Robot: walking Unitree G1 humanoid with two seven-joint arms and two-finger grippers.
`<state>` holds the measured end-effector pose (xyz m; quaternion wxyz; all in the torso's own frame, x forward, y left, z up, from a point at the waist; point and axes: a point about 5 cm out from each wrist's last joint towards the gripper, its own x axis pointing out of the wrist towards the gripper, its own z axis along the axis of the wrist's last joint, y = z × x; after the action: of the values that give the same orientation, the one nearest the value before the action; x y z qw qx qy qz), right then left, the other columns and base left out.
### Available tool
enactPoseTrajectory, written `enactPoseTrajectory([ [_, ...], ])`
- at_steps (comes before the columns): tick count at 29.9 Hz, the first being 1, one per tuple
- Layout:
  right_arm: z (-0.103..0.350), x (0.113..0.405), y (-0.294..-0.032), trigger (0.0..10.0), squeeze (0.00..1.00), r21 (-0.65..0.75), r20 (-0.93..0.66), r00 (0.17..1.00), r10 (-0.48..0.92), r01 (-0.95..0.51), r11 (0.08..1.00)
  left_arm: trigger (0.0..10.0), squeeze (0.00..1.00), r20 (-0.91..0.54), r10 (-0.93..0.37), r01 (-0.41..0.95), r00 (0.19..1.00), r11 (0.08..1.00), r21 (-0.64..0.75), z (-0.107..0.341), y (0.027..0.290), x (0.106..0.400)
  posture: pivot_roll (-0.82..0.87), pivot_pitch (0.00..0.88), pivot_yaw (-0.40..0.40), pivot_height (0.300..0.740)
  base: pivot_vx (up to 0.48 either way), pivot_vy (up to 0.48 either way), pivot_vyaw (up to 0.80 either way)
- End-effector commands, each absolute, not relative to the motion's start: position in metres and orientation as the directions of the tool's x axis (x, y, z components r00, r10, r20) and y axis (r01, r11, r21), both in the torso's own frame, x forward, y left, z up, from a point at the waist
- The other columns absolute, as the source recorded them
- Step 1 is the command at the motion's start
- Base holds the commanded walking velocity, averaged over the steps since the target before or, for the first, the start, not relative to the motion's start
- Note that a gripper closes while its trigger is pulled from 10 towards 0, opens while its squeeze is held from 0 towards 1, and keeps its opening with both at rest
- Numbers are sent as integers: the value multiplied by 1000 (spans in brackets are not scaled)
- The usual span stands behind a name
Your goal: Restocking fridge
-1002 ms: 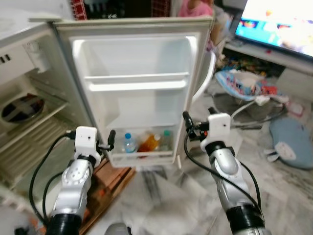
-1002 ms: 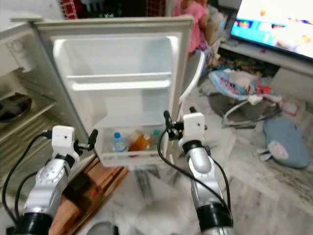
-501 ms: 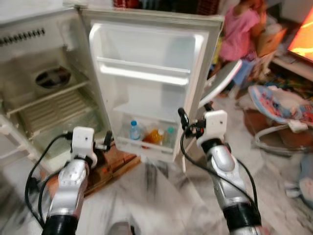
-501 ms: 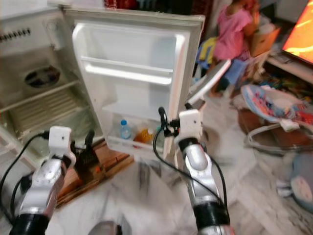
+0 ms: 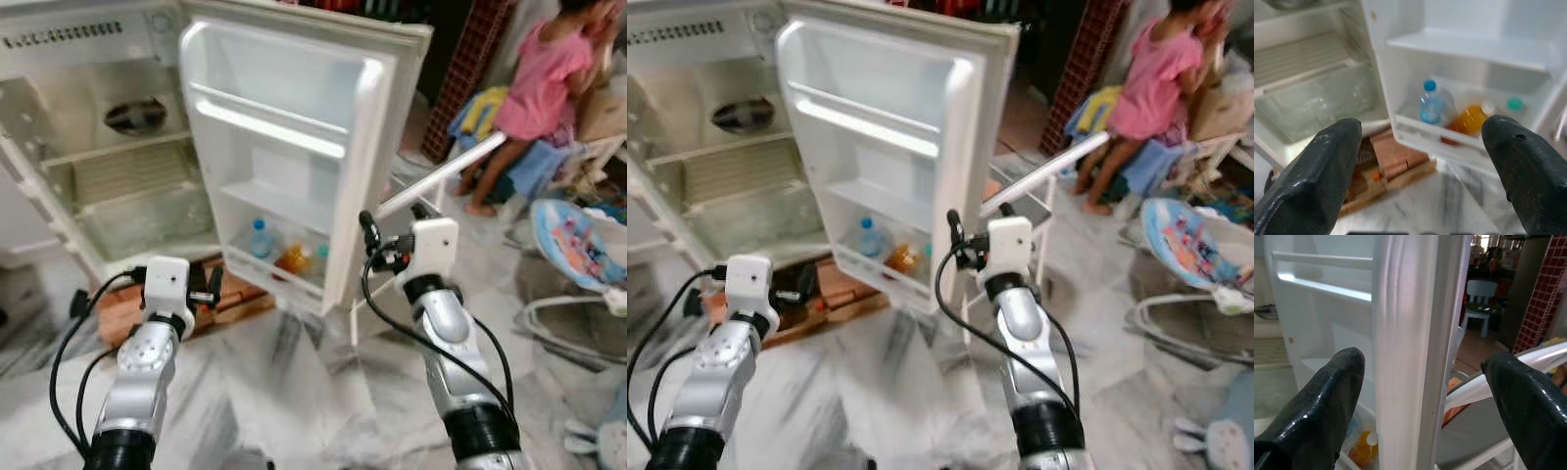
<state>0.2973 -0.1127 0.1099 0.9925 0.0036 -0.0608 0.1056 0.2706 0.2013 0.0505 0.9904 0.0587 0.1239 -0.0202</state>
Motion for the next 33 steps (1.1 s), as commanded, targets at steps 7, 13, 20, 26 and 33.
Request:
enactPoseTrajectory([
  [7,110,298,-115,10000,0,-23,122,966,228,-227,974,10000,0,-237,-27,57,971,991,123,53,199,273,119,0,-15,740,0,-475,0],
  [13,111,297,-112,10000,0,-29,125,959,255,-253,967,10000,0,-234,-22,49,972,993,110,53,199,273,118,1,-15,740,0,-209,0],
  [20,112,295,-111,10000,0,-44,139,955,262,-259,965,10000,0,-207,-12,27,978,997,70,56,196,274,117,6,-13,740,0,0,631],
  [26,112,296,-112,10000,0,-33,138,959,249,-247,968,10000,0,-138,-108,108,984,994,-7,64,187,271,115,5,-13,740,0,0,650],
  [33,102,289,-130,10000,0,-39,88,986,142,-139,989,10000,0,-108,-59,55,992,998,-36,66,195,263,115,8,-15,740,0,0,161],
])
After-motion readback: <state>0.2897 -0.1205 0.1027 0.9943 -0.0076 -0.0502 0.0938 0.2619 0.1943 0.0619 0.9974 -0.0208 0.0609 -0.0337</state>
